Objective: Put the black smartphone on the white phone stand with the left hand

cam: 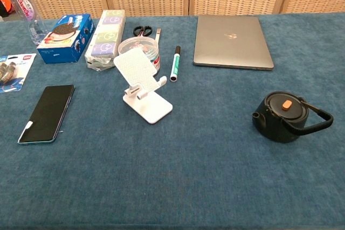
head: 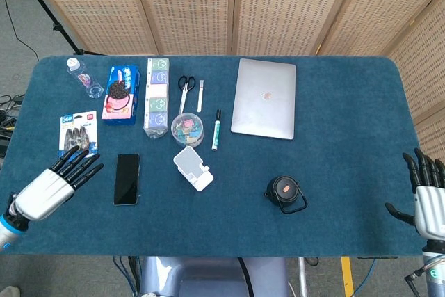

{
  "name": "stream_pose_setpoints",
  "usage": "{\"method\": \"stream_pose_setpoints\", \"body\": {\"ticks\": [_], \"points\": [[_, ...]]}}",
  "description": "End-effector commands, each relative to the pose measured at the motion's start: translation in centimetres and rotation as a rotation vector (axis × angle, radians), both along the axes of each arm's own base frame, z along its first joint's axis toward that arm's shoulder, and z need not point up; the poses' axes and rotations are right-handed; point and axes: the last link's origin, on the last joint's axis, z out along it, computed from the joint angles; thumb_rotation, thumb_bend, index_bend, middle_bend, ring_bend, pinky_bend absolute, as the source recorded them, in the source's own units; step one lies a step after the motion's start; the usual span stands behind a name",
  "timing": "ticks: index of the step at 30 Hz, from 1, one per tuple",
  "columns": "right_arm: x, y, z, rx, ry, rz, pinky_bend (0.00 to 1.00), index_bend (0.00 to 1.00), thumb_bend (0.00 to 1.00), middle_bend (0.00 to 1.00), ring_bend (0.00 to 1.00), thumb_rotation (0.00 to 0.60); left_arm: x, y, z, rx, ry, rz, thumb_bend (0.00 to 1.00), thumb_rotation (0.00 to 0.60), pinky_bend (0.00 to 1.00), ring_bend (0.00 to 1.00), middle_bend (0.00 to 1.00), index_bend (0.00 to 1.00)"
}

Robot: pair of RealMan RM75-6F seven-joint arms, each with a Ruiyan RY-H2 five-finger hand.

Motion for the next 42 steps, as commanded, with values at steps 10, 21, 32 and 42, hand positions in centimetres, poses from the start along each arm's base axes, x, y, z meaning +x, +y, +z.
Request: {"method": "stream_pose_setpoints", "body": {"ticks": [10, 21, 32, 42], "points": [[-0.7, -0.5, 0.4, -0.013, 0.0, -0.044, 0.0, 0.0, 0.0, 0.0, 0.0, 0.6, 0.1, 5.6, -6.8, -0.332, 0.266, -0.245, 0.03, 0.6, 0.09, 0.0, 0.0, 0.0], [-1.2, -0.8, 0.8, -0.017, -0.01, -0.067, 0.0, 0.0, 0.0, 0.0, 0.0, 0.6, 1.4, 7.8, -8.9, -0.35, 0.331, -0.262, 0.05, 0.6, 0.09, 0.0, 0.0, 0.0], [-1.4, -0.9, 1.1, -0.018, -0.016, -0.077, 0.0, 0.0, 0.0, 0.0, 0.0, 0.6, 0.7, 8.4, -10.0, -0.378, 0.396, -0.21, 0.05, 0.6, 0.09, 0.0, 0.0, 0.0], [-1.4, -1.0, 1.2, -0.025, -0.03, -0.074, 0.0, 0.0, 0.0, 0.0, 0.0, 0.6, 0.6, 8.7, -11.2, -0.375, 0.387, -0.163, 0.06, 0.6, 0.09, 0.0, 0.0, 0.05]]}}
